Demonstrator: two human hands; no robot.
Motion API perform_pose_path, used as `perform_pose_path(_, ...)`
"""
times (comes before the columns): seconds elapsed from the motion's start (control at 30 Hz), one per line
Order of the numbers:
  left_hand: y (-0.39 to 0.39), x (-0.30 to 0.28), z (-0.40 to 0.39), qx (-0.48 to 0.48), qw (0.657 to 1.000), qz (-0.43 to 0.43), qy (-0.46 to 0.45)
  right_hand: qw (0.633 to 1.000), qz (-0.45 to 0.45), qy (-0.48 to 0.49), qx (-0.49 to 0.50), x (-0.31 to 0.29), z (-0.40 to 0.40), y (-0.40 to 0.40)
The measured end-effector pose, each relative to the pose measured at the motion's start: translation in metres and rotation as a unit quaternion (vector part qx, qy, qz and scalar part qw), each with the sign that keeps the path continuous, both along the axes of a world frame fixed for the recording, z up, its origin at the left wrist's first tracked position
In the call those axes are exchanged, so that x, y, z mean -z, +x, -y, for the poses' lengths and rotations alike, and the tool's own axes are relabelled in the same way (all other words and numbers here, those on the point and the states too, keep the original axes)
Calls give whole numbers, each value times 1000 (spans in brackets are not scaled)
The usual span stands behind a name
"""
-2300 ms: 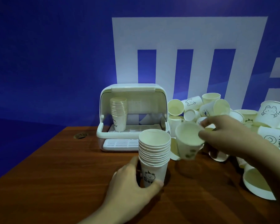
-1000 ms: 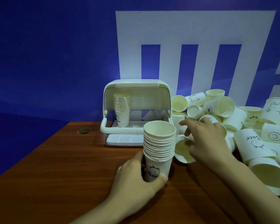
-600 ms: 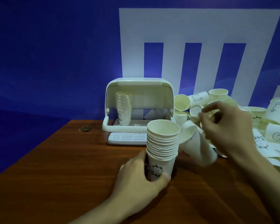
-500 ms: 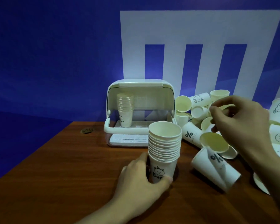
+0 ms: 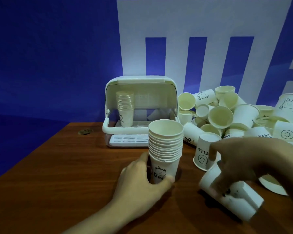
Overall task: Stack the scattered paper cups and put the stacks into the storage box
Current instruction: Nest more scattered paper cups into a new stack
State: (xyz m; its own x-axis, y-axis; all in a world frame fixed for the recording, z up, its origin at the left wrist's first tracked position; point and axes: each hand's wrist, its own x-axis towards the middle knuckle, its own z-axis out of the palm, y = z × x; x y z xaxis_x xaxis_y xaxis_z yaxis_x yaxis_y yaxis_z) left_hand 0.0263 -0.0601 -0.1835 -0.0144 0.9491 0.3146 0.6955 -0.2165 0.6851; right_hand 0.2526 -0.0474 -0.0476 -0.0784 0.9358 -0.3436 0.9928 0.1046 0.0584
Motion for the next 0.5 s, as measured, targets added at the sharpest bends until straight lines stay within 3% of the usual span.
perform_pose_path(0.07,1,0,0,1,1000,-1,-1,982,-135,125,-31,-6,-2,6)
perform_pose_path(0.1,1,0,0,2,1000,0,-4,944,-237,223,-47,-7,-3,6)
perform_pose_path(0.2,0,0,-1,3,1000,0,-8,721,-539,434,-52,-9,-2,-8)
perform_pose_path(0.23,0,0,-1,5,1000,0,-5,666,-595,448,-45,-7,-2,-15)
perform_pose_path(0.27,0,0,-2,6,1000,0,-4,633,-636,441,-39,-4,0,-21)
perform_pose_path(0.33,1,0,-2,3,1000,3,-4,626,-677,386,-36,3,0,-36)
perform_pose_path(0.4,1,0,-2,4,1000,15,0,690,-633,346,-56,16,-4,-48)
perform_pose_path(0.47,1,2,-3,8,1000,29,4,777,-522,340,-83,29,-10,-56)
perform_pose_path(0.5,1,2,-2,10,999,33,6,800,-486,339,-94,33,-11,-58)
